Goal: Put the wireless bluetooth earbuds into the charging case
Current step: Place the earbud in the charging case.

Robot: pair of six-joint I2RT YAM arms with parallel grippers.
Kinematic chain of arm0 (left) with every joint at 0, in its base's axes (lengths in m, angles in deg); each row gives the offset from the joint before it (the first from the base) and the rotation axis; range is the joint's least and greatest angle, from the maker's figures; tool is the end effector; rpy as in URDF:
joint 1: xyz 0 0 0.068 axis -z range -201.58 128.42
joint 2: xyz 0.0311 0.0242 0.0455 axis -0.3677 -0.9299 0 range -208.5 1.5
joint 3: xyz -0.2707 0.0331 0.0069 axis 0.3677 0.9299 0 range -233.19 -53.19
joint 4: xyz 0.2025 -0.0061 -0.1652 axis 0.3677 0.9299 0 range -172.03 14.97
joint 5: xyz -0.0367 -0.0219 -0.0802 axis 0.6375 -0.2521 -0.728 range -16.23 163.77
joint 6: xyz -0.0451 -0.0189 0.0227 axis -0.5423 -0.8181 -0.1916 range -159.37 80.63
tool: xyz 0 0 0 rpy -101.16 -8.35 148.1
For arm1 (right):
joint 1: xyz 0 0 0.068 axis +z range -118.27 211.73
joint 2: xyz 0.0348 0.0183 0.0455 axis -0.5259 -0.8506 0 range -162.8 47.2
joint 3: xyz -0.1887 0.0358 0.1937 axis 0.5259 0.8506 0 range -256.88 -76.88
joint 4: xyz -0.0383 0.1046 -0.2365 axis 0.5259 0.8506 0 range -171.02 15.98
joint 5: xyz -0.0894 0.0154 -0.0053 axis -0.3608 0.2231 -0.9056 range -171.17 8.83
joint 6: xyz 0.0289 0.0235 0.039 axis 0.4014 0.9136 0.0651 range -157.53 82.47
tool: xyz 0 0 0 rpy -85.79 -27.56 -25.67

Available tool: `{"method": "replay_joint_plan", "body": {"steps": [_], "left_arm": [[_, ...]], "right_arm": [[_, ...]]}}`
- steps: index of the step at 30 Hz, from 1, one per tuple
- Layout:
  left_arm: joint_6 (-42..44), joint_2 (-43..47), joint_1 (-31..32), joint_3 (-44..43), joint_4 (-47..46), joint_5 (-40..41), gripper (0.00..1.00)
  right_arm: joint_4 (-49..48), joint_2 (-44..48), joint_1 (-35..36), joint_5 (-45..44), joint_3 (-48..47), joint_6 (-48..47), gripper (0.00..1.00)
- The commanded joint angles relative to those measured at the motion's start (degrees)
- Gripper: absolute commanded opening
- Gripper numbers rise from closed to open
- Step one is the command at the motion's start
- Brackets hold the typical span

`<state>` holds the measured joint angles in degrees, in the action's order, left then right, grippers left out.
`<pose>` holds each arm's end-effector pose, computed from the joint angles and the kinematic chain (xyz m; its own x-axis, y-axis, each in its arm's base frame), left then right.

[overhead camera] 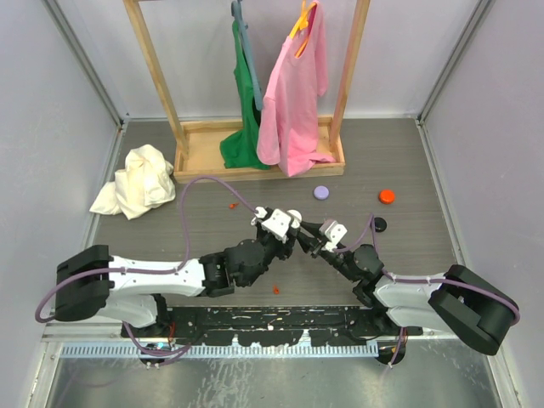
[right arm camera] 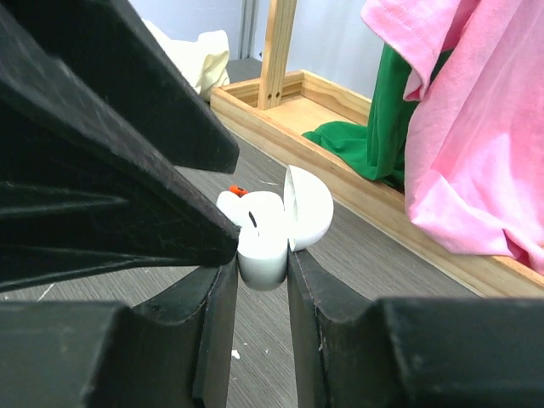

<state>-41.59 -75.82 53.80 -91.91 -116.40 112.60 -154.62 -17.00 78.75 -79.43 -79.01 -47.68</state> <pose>0.0955 -0.2772 0.2576 -0.0417 0.0403 -0.9983 0.5948 0.8038 0.0077 0.1220 0.1326 0.1847 0.2665 0.0278 -0.9634 -0.7158 0.6751 -0.1785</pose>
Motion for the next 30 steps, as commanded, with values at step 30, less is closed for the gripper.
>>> {"method": "replay_joint_plan", "body": {"steps": [30], "left_arm": [[-16.96, 6.35, -14.11, -11.80, 30.83, -14.84, 0.52]], "right_arm": [[-5.94, 0.66, 0.08, 0.98, -1.12, 0.22, 0.01]]}}
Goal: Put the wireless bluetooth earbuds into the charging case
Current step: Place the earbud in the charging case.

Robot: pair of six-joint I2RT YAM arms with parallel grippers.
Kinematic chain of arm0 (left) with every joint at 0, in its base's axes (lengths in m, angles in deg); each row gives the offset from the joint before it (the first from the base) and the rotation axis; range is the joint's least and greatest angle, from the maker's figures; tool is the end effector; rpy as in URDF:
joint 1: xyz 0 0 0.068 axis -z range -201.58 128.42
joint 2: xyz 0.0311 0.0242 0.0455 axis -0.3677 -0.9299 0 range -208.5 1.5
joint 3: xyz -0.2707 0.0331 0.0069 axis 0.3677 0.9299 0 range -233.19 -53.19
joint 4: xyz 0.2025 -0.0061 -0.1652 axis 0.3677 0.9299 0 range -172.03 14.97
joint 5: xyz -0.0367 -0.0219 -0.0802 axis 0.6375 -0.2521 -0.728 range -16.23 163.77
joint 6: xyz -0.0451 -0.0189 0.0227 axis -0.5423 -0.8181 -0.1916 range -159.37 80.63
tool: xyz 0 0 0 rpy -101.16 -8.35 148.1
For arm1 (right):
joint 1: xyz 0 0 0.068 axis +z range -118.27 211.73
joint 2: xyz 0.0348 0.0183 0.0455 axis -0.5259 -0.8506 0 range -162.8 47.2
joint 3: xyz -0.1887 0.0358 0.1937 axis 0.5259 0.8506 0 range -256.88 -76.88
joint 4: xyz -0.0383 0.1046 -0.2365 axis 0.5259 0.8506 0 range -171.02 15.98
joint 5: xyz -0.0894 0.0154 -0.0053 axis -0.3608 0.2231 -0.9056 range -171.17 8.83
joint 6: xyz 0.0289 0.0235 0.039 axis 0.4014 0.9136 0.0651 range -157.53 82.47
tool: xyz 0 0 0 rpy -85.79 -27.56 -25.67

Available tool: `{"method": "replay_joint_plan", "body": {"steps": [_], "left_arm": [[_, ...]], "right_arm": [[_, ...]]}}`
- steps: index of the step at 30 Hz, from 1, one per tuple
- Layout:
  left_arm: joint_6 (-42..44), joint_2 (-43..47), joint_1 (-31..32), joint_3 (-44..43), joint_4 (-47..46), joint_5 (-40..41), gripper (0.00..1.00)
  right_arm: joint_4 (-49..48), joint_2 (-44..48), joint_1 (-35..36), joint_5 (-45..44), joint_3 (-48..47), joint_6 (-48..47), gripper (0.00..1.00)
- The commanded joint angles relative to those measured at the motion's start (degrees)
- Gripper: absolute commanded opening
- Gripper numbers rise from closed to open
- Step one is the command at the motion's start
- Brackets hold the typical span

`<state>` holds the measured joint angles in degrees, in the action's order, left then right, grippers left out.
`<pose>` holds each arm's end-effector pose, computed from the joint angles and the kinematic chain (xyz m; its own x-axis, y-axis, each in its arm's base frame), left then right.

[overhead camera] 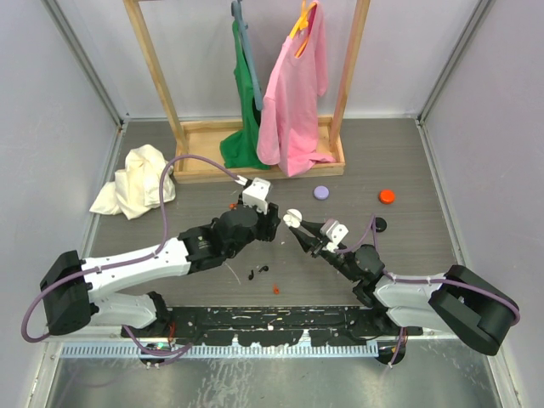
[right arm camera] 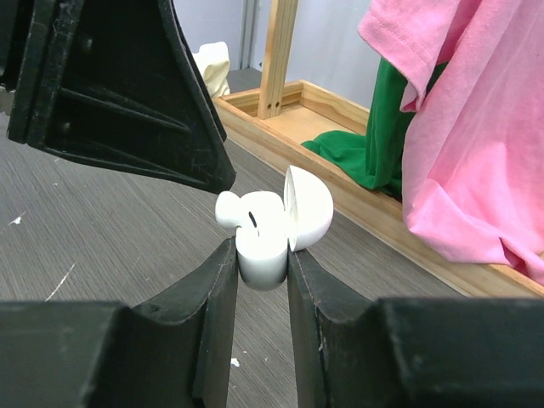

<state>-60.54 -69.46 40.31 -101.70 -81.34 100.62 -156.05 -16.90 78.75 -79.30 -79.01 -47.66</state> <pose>0.1464 -0.2397 0.2834 -0.3862 0.0392 -0.9216 0.4845 0.8588 -0.1665 0.1215 0.1321 0.1877 0.2840 0.0471 -0.9577 -0.7141 0.6769 -0.1785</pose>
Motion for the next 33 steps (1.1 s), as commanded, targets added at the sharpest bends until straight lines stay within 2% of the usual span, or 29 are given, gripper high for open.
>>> {"method": "replay_joint_plan", "body": {"steps": [1, 9, 16, 23, 28, 33], "left_arm": [[2.26, 0.07, -0.63, -1.84, -4.55, -3.65, 0.52], [3.79, 2.15, -0.59, 0.94, -7.47, -10.26, 0.52], [3.49, 2.58, -0.60, 0.52, -5.22, -13.71, 0.51], [2.84, -0.05, -0.63, -2.29, -6.50, -12.71, 0.50], [1.84, -3.93, -0.61, -5.56, -4.78, -12.28, 0.51], [-0.27, -3.80, -0.58, -6.11, -3.11, -10.28, 0.53]], "right_arm": [[-4.52, 0.54, 0.08, 0.93, -1.07, 0.21, 0.01], [-4.26, 0.33, 0.09, 1.20, -1.25, 0.29, 0.01], [-4.12, 0.37, 0.14, 1.37, -1.36, 0.35, 0.01], [-3.66, 0.20, 0.11, 1.81, -1.56, 0.51, 0.01], [-3.47, 0.23, 0.11, 1.91, -1.74, 0.50, 0.01], [-3.20, 0.16, 0.08, 1.94, -1.73, 0.51, 0.01]]}}
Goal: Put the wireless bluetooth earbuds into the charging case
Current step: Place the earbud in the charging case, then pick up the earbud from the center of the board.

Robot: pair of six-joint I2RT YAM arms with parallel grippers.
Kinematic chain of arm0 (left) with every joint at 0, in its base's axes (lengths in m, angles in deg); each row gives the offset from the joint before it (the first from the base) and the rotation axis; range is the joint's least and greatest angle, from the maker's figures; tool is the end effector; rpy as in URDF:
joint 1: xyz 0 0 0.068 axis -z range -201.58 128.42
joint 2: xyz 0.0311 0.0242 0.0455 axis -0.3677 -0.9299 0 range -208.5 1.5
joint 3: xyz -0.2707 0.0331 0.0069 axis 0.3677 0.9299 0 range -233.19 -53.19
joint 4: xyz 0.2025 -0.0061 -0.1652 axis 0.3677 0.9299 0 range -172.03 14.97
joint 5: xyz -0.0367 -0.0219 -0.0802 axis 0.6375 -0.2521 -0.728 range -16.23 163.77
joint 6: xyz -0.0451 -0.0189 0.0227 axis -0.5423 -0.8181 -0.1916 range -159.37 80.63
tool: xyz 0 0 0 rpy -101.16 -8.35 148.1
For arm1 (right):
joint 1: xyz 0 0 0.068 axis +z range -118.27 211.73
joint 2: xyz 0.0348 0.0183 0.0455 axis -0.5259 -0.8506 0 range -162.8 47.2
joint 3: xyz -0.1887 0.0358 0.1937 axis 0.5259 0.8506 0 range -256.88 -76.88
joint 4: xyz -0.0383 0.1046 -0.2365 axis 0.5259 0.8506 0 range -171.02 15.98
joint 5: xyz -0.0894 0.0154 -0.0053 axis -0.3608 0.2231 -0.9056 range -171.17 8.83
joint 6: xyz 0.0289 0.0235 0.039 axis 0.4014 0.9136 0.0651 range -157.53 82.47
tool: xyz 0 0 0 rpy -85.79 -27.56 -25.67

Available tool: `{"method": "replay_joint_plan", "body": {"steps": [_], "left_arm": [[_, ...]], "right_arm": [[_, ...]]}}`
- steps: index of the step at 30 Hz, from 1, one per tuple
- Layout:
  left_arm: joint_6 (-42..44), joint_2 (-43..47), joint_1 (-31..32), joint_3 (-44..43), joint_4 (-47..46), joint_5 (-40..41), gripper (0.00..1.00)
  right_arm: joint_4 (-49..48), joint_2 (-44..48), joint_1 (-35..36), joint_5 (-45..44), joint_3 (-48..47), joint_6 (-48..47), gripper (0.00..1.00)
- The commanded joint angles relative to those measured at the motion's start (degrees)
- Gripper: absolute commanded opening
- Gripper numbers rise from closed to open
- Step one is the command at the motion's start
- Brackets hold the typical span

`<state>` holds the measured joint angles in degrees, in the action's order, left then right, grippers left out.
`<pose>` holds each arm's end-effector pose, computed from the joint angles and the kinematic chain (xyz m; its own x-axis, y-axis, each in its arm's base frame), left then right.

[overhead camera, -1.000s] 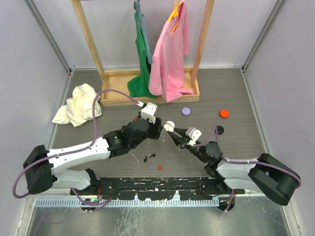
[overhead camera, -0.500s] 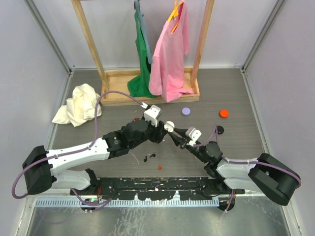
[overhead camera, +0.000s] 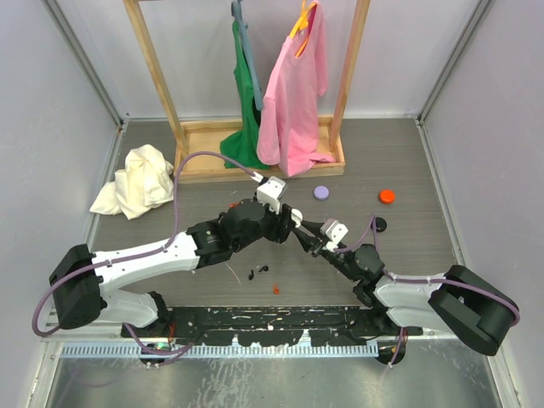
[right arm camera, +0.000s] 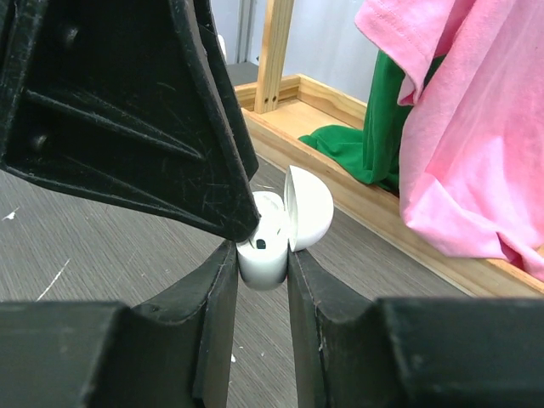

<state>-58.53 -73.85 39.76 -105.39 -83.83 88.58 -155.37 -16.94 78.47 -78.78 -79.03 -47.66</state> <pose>0.1534 -0.2615 0.2883 -0.4059 0.0811 -0.9103 0.6362 0.7402 -0.2177 0.1222 0.1320 0.1864 0.2772 0.0384 -0.9600 -0.7180 0.6722 -0.1805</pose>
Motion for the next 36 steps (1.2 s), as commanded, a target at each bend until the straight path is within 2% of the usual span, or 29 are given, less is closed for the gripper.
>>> {"method": "replay_joint_plan", "body": {"steps": [1, 9, 16, 27, 36], "left_arm": [[-2.59, 1.13, -0.08, -2.36, 0.09, 2.75, 0.54], [-5.24, 5.65, -1.52, -1.40, 11.49, 12.38, 0.56], [-10.45, 3.16, -7.60, 0.04, 14.94, 9.14, 0.55], [-10.27, -14.08, -16.56, -8.63, 17.89, 2.84, 0.52], [-8.71, -25.37, -20.76, -15.58, 19.38, -2.16, 0.51]], "right_arm": [[-3.88, 0.23, 0.37, 1.32, -1.71, 0.47, 0.01], [-1.58, -0.15, 0.42, -2.26, -2.36, -0.02, 0.01], [-0.85, -0.72, 0.37, -6.09, -2.59, -0.50, 0.01], [-0.71, -1.07, 0.37, -7.69, -2.55, -1.03, 0.01], [-0.55, -1.23, 0.40, -7.68, -2.57, -1.20, 0.01]]}}
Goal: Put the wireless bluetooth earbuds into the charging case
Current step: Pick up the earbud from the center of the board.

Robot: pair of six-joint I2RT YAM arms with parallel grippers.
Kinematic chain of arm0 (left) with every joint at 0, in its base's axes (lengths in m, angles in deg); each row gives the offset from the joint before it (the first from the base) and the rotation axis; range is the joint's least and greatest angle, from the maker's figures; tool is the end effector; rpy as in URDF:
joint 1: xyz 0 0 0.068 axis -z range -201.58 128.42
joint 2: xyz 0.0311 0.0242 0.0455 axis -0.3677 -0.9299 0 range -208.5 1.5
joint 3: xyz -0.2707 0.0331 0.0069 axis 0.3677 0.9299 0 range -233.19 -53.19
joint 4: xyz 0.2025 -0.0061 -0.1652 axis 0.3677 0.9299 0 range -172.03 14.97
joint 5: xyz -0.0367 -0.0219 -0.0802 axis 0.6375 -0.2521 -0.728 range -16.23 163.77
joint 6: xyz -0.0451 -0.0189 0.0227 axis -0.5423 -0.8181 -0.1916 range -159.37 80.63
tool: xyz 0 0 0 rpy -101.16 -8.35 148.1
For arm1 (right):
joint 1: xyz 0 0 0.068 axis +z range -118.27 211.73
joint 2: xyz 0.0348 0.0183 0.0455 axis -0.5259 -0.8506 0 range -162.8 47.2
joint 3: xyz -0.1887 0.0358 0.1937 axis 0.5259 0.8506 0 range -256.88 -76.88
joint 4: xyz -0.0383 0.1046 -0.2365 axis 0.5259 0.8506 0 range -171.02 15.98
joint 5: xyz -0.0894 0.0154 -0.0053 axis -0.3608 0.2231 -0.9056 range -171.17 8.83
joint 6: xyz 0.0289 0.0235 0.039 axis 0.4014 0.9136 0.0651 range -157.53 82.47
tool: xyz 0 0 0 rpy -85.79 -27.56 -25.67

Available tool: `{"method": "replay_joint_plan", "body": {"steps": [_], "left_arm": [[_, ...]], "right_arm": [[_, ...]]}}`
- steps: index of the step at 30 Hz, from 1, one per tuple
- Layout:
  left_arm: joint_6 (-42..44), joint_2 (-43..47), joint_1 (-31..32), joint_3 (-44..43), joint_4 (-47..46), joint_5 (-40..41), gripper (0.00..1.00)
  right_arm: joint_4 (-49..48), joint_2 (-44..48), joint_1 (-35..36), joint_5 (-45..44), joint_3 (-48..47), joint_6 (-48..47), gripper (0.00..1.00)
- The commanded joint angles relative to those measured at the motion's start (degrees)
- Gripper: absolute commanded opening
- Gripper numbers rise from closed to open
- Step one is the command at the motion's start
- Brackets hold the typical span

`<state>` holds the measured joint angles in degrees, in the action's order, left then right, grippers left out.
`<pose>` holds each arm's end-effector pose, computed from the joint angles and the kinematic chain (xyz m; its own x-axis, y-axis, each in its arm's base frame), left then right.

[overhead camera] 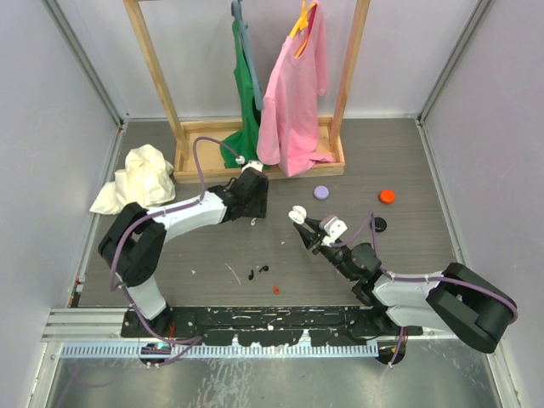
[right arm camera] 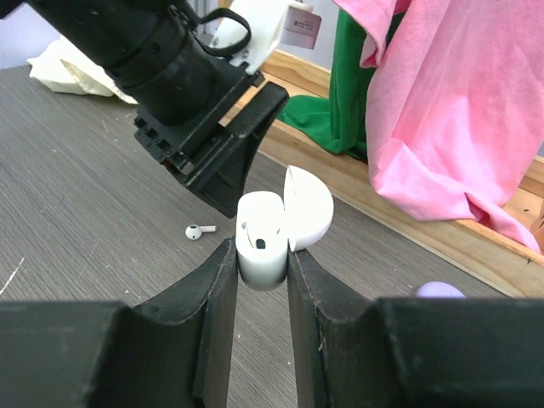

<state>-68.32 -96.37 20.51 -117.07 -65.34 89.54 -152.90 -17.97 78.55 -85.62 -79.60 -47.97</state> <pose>0.2747 -0.2350 0.2041 -0.7528 0.0522 -0.6562 0.1748 0.9769 -0.1228 0.1277 0.1320 0.1816 0.2325 -0.0161 -0.9725 -0.6432 0.7474 -0.1661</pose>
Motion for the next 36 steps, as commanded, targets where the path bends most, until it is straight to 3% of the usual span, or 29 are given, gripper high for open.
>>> {"method": "replay_joint_plan", "body": {"steps": [1, 20, 36], "left_arm": [[1.16, -3.89, -1.83, -4.68, 1.34, -3.56, 0.52], [1.52, -13.14, -2.23, -11.33, 8.97, -11.62, 0.49], [2.14, -7.98, 1.66, -6.88, 14.72, -14.34, 0.42]], "right_arm": [[-3.01, -0.16, 0.28, -0.83, -2.08, -0.90, 0.01], [-2.19, 0.21, 0.29, -0.45, -2.28, -0.99, 0.01], [-1.87, 0.78, 0.28, -0.29, -2.26, -0.90, 0.01]]}}
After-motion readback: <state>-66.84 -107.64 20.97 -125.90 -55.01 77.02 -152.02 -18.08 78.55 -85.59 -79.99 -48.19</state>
